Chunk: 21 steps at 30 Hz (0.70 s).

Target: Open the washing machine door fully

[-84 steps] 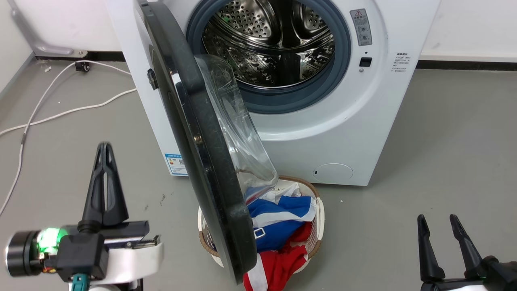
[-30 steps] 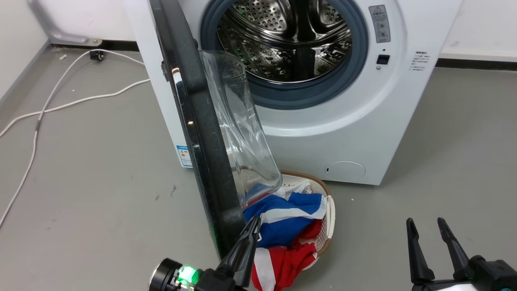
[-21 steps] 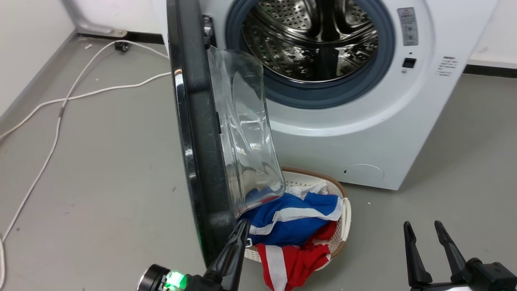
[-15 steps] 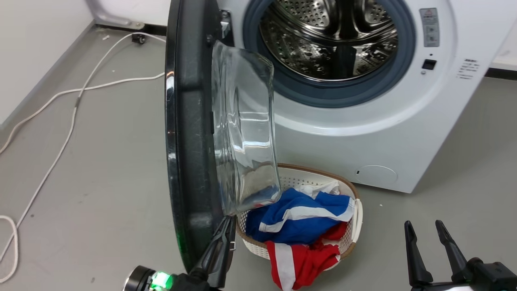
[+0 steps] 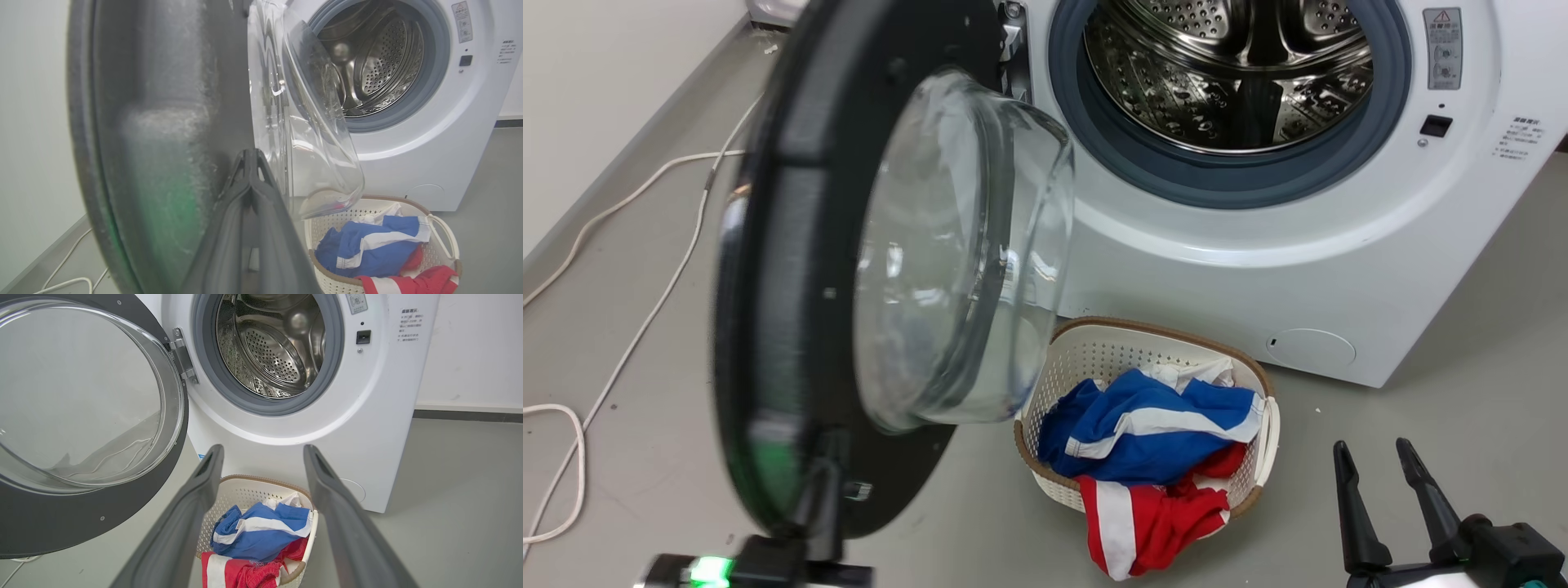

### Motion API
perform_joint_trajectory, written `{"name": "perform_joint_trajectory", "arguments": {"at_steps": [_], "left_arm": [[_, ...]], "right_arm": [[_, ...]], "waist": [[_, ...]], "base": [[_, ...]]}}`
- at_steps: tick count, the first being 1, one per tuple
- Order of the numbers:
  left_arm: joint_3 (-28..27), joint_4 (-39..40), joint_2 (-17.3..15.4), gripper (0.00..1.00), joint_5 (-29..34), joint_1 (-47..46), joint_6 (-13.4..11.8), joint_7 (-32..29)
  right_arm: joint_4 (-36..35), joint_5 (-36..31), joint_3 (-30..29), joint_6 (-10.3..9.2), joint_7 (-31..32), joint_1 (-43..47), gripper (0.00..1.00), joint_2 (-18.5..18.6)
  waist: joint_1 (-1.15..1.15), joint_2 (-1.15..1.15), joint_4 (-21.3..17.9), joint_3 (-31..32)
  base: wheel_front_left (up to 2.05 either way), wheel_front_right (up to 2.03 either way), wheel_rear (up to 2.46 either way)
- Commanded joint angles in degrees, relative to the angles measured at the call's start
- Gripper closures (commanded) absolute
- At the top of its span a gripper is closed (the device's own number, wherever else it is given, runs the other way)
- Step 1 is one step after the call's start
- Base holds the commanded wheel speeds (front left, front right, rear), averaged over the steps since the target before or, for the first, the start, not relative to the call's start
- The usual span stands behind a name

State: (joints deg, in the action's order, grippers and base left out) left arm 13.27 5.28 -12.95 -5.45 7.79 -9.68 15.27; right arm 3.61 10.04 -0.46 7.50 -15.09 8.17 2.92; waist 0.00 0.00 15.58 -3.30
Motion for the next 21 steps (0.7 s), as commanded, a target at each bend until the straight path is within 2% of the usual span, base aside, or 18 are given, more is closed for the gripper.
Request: {"name": "perform_joint_trajectory", "arguments": {"at_steps": [1, 9, 21], "left_arm": [[-2.53, -0.64, -1.26, 1.00, -0.93, -0.28, -0.66, -0.19], [-10.14, -2.67, -3.90, 1.00, -3.78, -1.17, -2.13, -0.22], [-18.65, -8.21, -7.10, 1.00, -8.36, -8.48, -0.87, -0.18]], "right_arm": [[-0.08, -0.56, 0.03, -0.01, -0.10, -0.97, 0.00, -0.08], [-0.47, -1.35, -0.71, -0.01, -0.10, -1.70, 0.00, -0.08], [-0.98, -3.68, -0.93, -0.01, -0.10, -3.44, 0.00, 0.20]], "waist": [[0.00, 0.00, -0.37, -0.50], [0.00, 0.00, -1.10, -2.39], [0.00, 0.00, -1.10, -6.51]], "base": [[0.00, 0.00, 0.00], [0.00, 0.00, 0.00], [0.00, 0.00, 0.00]]}}
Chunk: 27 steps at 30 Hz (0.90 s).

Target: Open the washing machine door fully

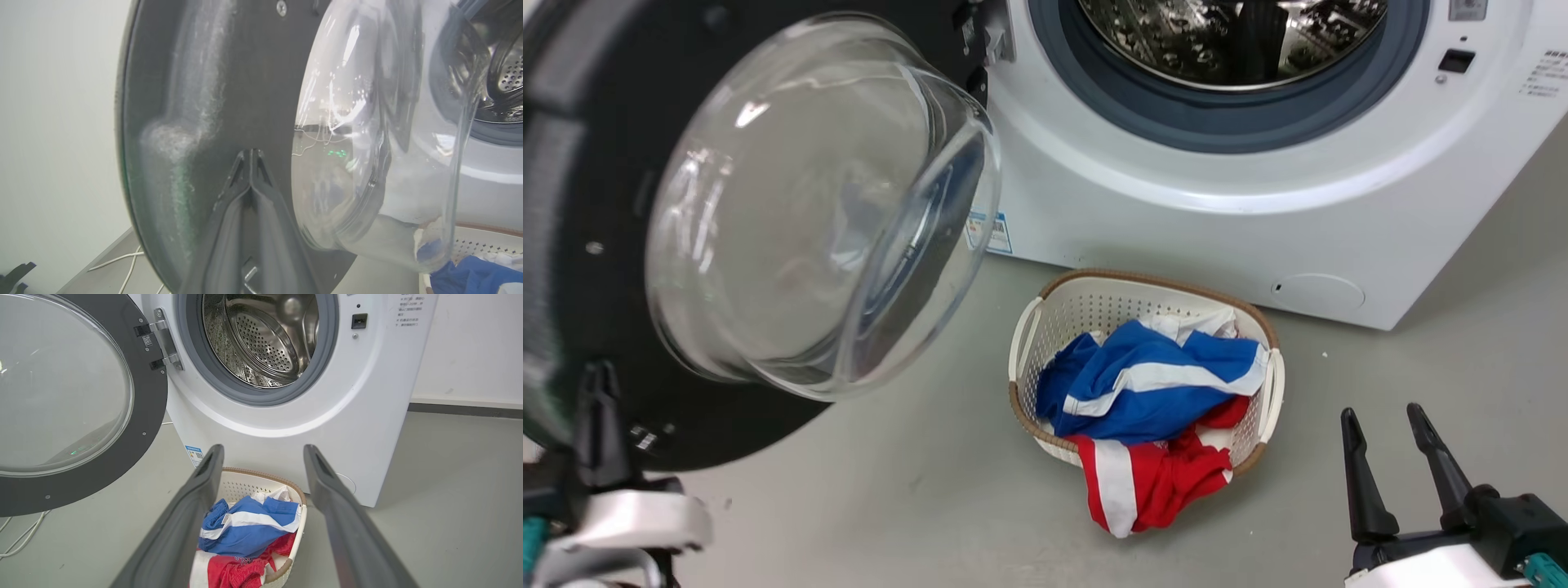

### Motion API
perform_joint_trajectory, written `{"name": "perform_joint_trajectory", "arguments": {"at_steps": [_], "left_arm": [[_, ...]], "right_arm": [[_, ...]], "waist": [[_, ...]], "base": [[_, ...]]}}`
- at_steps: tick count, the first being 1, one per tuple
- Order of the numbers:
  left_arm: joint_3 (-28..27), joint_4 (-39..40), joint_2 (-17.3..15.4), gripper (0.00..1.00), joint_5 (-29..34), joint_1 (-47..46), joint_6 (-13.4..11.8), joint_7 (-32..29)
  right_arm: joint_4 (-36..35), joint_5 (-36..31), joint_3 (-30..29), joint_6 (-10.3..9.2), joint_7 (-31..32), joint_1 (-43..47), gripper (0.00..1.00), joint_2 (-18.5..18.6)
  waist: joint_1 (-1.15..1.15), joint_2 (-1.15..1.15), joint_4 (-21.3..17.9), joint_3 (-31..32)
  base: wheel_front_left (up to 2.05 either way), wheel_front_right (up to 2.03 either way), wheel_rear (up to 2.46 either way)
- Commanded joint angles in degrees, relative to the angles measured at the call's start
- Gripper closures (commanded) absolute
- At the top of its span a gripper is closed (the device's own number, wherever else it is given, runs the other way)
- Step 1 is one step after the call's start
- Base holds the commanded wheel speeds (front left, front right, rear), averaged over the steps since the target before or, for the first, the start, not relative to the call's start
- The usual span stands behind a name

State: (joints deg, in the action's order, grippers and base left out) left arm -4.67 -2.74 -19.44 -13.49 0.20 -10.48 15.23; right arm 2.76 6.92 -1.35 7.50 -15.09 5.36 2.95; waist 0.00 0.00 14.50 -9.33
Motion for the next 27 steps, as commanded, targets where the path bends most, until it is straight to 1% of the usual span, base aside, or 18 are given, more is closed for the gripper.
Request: {"name": "perform_joint_trajectory", "arguments": {"at_steps": [1, 7, 13, 15, 22, 23, 27], "left_arm": [[-1.56, -0.71, -0.93, 1.00, -0.81, -1.85, 0.05, -0.15], [-4.65, -5.85, -3.04, 1.00, -3.05, -6.38, 2.12, -0.15], [-6.88, -12.83, -5.73, 1.00, -5.05, -11.21, 4.04, -0.16], [-7.41, -14.41, -6.00, 1.00, -5.39, -12.28, 4.14, -0.15], [-9.65, -20.55, -9.10, 1.00, -6.79, -16.37, 5.41, -0.15], [-10.38, -22.89, -10.23, 1.00, -7.29, -17.82, 6.19, -0.15], [-11.60, -27.22, -12.34, 1.00, -7.55, -20.61, 7.96, -0.15]], "right_arm": [[-0.10, -0.68, 0.02, -0.01, -0.10, -0.96, 0.00, 0.31], [0.02, -0.98, 0.11, -0.01, -0.10, -2.58, 0.00, 0.97], [-0.06, -1.37, 0.32, -0.01, -0.10, -3.56, 0.00, 1.48], [-0.05, -1.40, 0.33, -0.01, -0.10, -3.96, 0.00, 1.55], [0.33, -1.63, 0.22, -0.01, -0.10, -4.68, 0.00, 1.83], [0.46, -1.68, 0.29, -0.01, -0.10, -4.91, 0.00, 1.84], [0.77, -1.71, 0.18, -0.01, -0.10, -5.14, 0.00, 1.89]], "waist": [[0.00, 0.00, -0.07, -0.89], [0.00, 0.00, -0.58, -3.25], [0.00, 0.00, -1.31, -5.38], [0.00, 0.00, -1.64, -5.94], [0.00, 0.00, -2.53, -7.47], [0.00, 0.00, -2.78, -7.67], [0.00, 0.00, -3.25, -7.86]], "base": [[0.00, 0.00, 0.00], [0.00, 0.00, 0.00], [0.00, 0.00, 0.00], [0.00, 0.00, 0.00], [0.00, 0.00, 0.00], [0.00, 0.00, 0.00], [0.00, 0.00, 0.00]]}}
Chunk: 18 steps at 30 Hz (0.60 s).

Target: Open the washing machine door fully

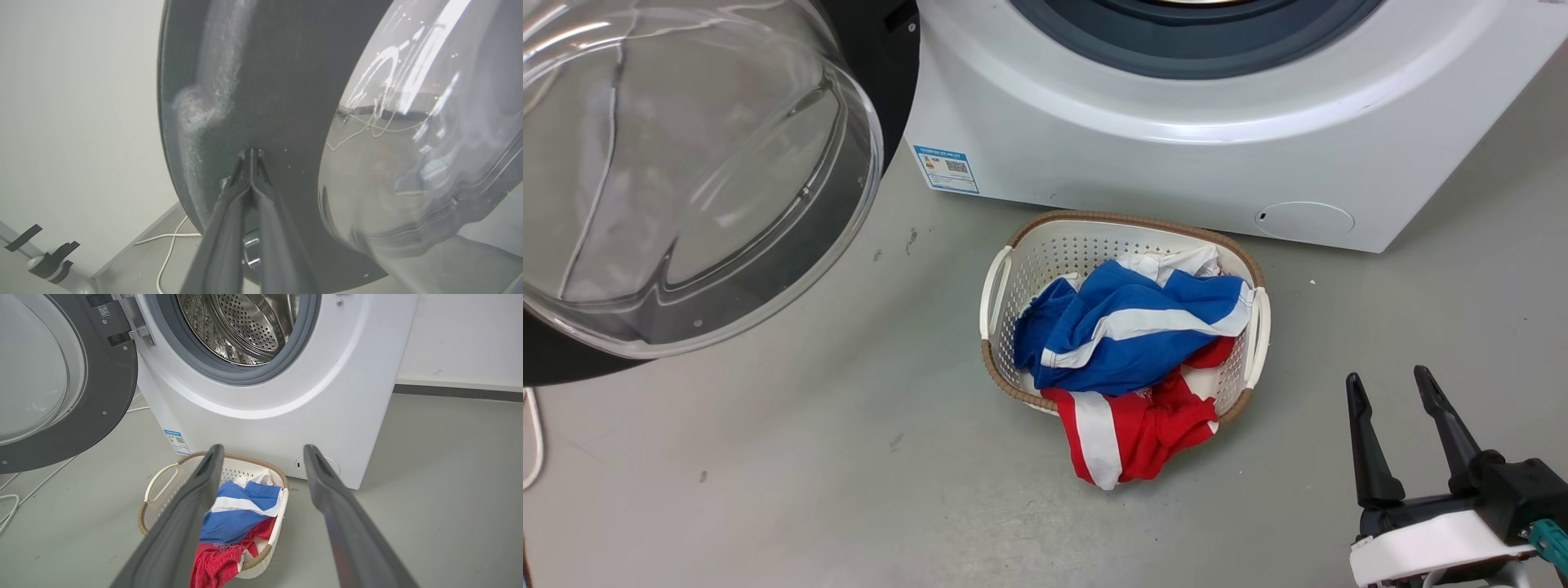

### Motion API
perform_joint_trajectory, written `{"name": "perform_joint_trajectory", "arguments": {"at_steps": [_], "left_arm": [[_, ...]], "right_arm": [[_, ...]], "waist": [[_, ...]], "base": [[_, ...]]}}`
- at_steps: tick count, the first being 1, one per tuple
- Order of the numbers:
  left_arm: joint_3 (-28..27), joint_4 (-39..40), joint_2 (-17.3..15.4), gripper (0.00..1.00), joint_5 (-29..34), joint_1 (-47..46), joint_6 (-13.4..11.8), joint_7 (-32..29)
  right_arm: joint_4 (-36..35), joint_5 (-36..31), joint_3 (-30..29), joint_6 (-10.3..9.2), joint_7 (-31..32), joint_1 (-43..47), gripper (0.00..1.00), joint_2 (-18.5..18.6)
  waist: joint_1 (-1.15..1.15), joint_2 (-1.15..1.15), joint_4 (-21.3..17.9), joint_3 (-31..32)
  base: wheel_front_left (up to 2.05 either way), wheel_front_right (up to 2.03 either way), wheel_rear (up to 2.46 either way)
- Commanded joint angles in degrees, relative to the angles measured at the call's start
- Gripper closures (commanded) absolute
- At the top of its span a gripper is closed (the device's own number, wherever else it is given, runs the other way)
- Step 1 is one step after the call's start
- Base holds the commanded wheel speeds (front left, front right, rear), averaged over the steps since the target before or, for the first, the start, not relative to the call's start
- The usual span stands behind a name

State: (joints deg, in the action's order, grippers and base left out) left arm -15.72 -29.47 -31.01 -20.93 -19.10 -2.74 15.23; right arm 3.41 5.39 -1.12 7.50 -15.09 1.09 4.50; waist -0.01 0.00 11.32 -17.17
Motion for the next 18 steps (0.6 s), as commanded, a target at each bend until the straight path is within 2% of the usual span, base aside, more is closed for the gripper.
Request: {"name": "perform_joint_trajectory", "arguments": {"at_steps": [1, 9, 15, 18], "left_arm": [[-0.80, -1.51, -1.14, 1.00, -0.03, -2.02, 0.70, -0.15], [-2.25, -7.20, -2.54, 1.00, 2.25, -5.38, 3.66, -0.15], [-3.47, -5.03, -0.43, 1.00, 5.59, -2.22, 4.68, -0.14], [-4.75, -2.61, 1.24, 1.00, 6.90, -0.57, 4.41, -0.14]], "right_arm": [[0.21, -0.14, -0.11, -0.01, -0.10, -0.88, 0.00, 0.36], [1.09, -0.38, -0.18, -0.01, -0.10, -0.63, 0.00, -0.04], [1.42, -0.13, -0.76, -0.01, -0.10, 0.27, 0.00, -0.79], [1.64, 0.15, -1.13, -0.01, -0.10, 1.05, 0.00, -1.15]], "waist": [[0.01, 0.00, -0.13, -0.04], [0.01, 0.00, -0.91, 0.77], [0.01, 0.00, -1.34, 3.50], [0.01, 0.00, -1.09, 5.54]], "base": [[0.00, 0.00, 0.00], [0.00, 0.00, 0.00], [0.00, 0.00, 0.00], [0.00, 0.00, 0.00]]}}
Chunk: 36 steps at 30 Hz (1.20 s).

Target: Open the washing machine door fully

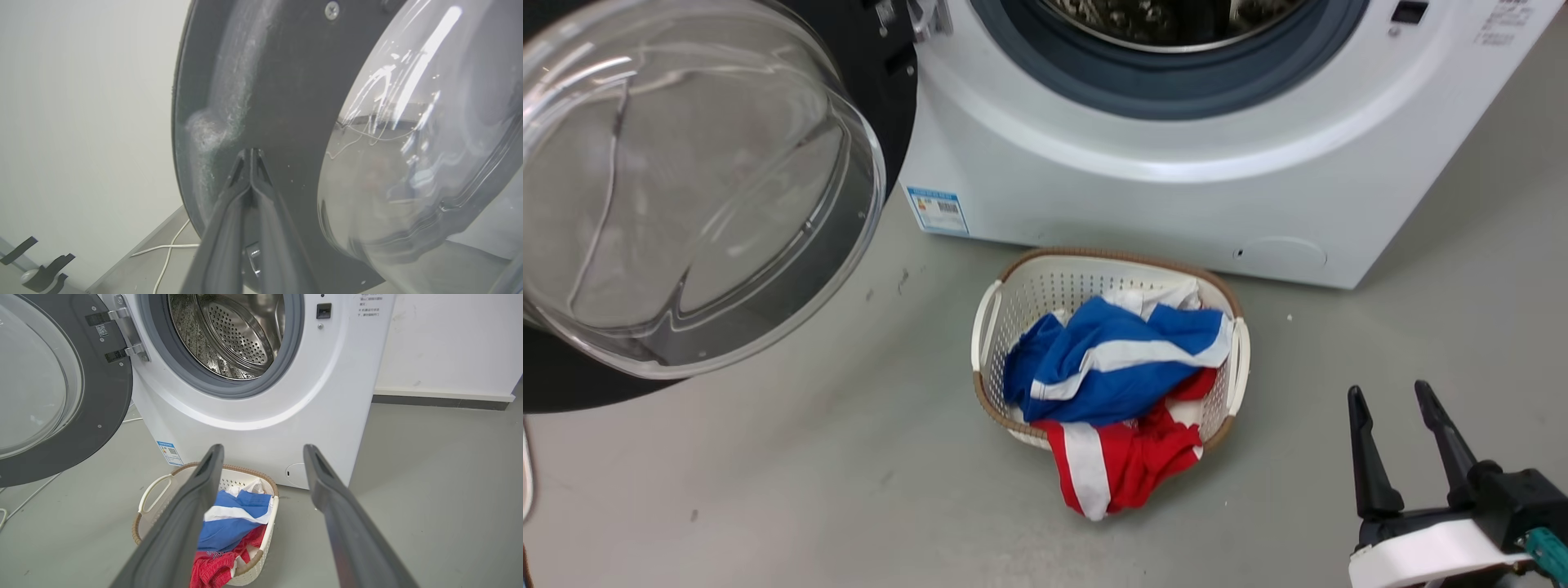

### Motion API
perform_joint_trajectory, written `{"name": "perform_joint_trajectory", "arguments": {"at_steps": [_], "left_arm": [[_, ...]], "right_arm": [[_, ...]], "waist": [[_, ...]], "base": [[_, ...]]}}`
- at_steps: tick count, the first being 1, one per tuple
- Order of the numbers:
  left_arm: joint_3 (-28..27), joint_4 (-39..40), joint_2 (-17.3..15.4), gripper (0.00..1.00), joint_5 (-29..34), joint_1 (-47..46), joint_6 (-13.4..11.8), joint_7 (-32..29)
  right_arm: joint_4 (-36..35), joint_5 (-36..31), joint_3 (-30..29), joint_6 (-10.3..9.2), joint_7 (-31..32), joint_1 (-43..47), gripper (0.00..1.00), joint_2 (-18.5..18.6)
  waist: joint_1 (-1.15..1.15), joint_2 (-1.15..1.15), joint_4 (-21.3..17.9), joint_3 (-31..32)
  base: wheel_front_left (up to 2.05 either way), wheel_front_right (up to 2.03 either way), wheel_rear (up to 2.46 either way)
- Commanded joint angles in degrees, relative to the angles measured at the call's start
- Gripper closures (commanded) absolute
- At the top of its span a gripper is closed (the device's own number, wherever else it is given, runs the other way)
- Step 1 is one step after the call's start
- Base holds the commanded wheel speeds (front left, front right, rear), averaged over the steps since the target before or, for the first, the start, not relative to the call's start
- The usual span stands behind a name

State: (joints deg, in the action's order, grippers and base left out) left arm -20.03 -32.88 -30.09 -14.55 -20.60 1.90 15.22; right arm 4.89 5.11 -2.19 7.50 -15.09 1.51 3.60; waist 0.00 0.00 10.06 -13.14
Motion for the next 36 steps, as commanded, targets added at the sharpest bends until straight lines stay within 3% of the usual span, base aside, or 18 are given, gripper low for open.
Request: {"name": "perform_joint_trajectory", "arguments": {"at_steps": [1, 11, 21, 35, 36], "left_arm": [[-0.72, 1.78, 0.85, 1.00, 0.99, 1.73, 0.04, -0.13], [1.75, 16.92, 6.89, 1.00, 7.23, 7.93, 2.04, -0.13], [9.57, 32.63, 14.60, 1.00, 11.08, 15.51, 1.26, -0.14], [16.77, 33.93, 20.83, 1.00, 12.06, 23.03, 0.89, -0.13], [17.59, 33.06, 21.54, 0.85, 12.18, 23.81, 0.79, -0.13]], "right_arm": [[0.25, 0.40, 0.09, -0.01, -0.10, 0.83, 0.00, -0.37], [-1.33, 0.89, -0.11, -0.01, -0.10, 2.82, 0.00, -0.76], [-6.66, 0.97, -0.27, -0.01, -0.10, 4.36, 0.00, -0.77], [-9.49, 0.89, -0.98, -0.01, -0.10, 6.71, 0.00, -0.77], [-9.31, 1.04, -0.86, -0.01, -0.10, 6.97, 0.00, -0.76]], "waist": [[0.00, 0.00, 0.18, 2.27], [0.00, 0.00, -0.38, 7.95], [0.00, 0.00, -3.77, 10.72], [0.00, 0.00, -7.67, 11.71], [0.00, 0.00, -8.04, 11.85]], "base": [[0.00, 0.00, 0.00], [0.00, 0.00, 0.00], [0.00, 0.00, 0.00], [0.00, 0.00, 0.00], [0.00, 0.00, 0.00]]}}
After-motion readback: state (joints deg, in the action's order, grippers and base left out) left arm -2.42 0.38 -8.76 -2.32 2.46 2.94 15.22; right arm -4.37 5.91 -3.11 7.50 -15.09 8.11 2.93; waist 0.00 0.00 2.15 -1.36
